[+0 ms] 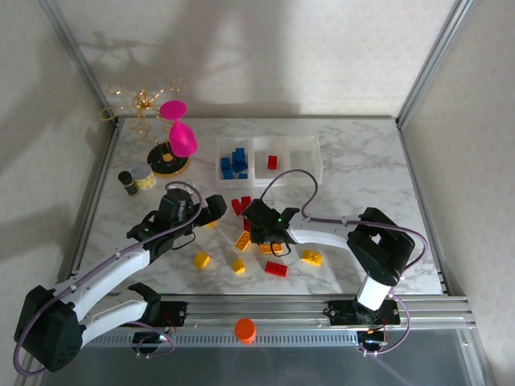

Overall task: Sort the legos into containers by color
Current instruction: Pick up the lego from the bottom-center of the table, then place the lego in the container.

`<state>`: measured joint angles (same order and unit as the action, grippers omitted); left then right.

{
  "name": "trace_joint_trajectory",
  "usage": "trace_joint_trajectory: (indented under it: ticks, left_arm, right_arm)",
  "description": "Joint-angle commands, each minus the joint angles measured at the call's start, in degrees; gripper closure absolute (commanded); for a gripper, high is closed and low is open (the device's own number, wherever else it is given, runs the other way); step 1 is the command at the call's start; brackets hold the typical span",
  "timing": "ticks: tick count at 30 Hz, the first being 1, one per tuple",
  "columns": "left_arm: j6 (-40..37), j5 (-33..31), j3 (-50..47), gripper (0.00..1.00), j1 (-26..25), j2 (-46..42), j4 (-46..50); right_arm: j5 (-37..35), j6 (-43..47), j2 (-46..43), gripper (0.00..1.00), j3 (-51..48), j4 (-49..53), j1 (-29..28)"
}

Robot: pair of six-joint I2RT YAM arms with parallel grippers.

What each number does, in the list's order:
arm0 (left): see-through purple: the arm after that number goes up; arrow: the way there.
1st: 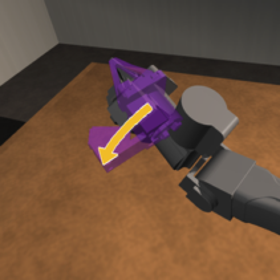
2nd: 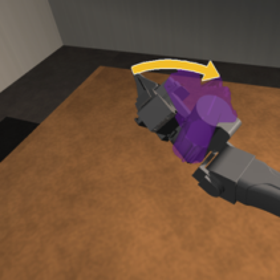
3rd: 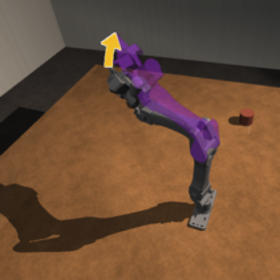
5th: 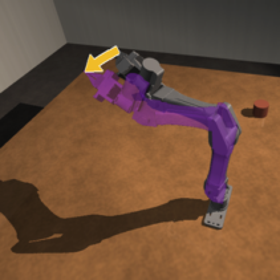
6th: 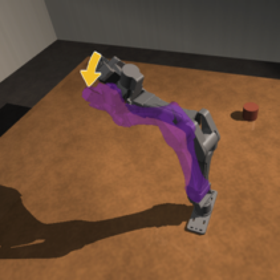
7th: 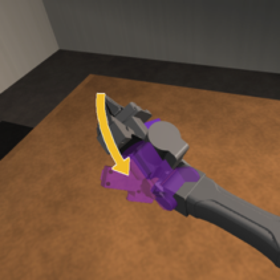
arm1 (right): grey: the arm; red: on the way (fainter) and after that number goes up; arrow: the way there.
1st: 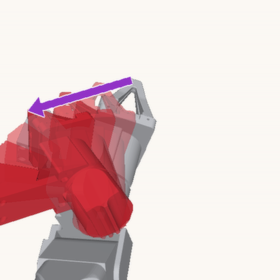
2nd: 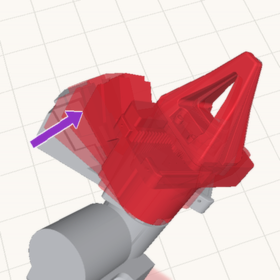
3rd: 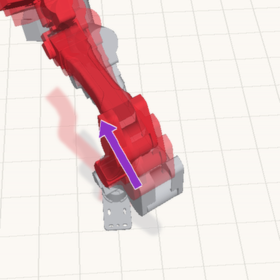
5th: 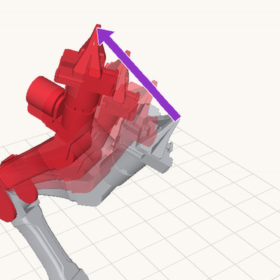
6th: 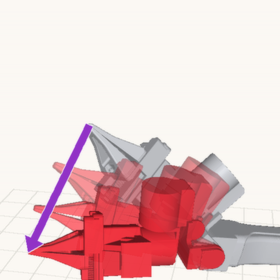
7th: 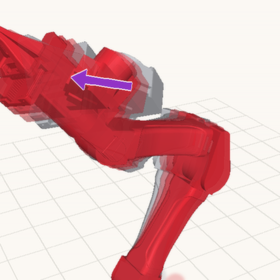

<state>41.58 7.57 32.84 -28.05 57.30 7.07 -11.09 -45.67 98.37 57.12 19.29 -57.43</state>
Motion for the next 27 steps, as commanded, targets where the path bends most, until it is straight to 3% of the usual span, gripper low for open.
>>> trace_joint_trajectory:
  ticks: [1,13,27]
  left_arm:
    - [-0.45,0.40,0.82,0.00,-0.47,0.62,-1.50]
    - [-0.12,0.42,3.47,0.00,-0.51,2.33,-3.53]
    - [-0.05,-2.78,6.01,0.00,-0.16,5.56,-7.23]
  right_arm:
    - [-2.03,0.53,-0.31,0.67,1.40,1.94,-0.27]
    - [-5.49,6.49,-5.05,0.71,4.06,2.51,5.69]
    - [-5.66,17.45,4.07,0.72,17.57,-5.98,16.38]
